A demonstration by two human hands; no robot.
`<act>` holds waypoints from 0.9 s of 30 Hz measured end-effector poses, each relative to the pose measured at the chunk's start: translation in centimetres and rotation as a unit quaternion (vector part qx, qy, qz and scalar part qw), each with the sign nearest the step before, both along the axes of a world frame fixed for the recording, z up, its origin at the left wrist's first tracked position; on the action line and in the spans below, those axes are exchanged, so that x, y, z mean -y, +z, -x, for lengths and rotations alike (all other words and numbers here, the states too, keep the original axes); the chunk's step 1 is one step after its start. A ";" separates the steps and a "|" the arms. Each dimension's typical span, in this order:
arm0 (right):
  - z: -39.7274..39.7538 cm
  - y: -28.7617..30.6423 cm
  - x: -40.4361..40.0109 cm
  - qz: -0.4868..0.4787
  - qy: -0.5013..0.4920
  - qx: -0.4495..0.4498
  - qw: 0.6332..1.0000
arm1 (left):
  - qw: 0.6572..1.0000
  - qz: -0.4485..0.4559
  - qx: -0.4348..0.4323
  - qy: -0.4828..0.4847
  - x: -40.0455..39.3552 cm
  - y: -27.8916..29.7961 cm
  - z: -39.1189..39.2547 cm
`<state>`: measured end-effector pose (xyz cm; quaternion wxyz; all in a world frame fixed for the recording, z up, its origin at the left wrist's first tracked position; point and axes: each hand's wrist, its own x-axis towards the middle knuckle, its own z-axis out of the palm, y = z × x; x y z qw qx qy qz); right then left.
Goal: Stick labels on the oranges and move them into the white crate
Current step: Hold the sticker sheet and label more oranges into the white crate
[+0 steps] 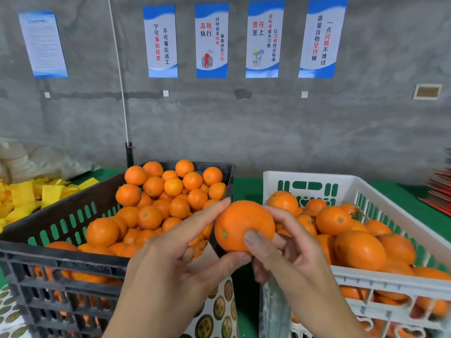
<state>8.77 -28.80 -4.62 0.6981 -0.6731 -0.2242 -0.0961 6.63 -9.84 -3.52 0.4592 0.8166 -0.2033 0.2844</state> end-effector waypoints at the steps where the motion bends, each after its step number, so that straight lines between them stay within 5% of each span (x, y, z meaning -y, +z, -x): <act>1: -0.1 0.2 0.4 0.000 -0.038 0.004 0.999 | 1.000 0.007 0.014 0.005 0.2 -0.1 -0.2; 6: -2.3 0.1 4.0 0.010 -0.374 0.062 0.925 | 0.996 0.073 0.048 0.004 0.6 -0.2 -0.4; 10: -3.9 -1.0 5.2 0.043 -0.447 0.061 0.891 | 0.996 0.054 0.072 0.014 1.3 0.2 0.1; 19: -3.9 -1.6 3.7 0.074 -0.392 0.081 0.913 | 0.994 0.085 0.067 0.013 1.3 0.0 0.0; 23: -2.0 -1.2 -0.3 0.039 -0.213 0.093 0.972 | 0.992 0.115 0.048 0.019 0.3 -0.5 -0.6; 27: 0.3 -1.1 -3.4 0.075 -0.095 0.064 0.991 | 0.976 0.208 0.065 0.015 -0.1 -0.1 -0.6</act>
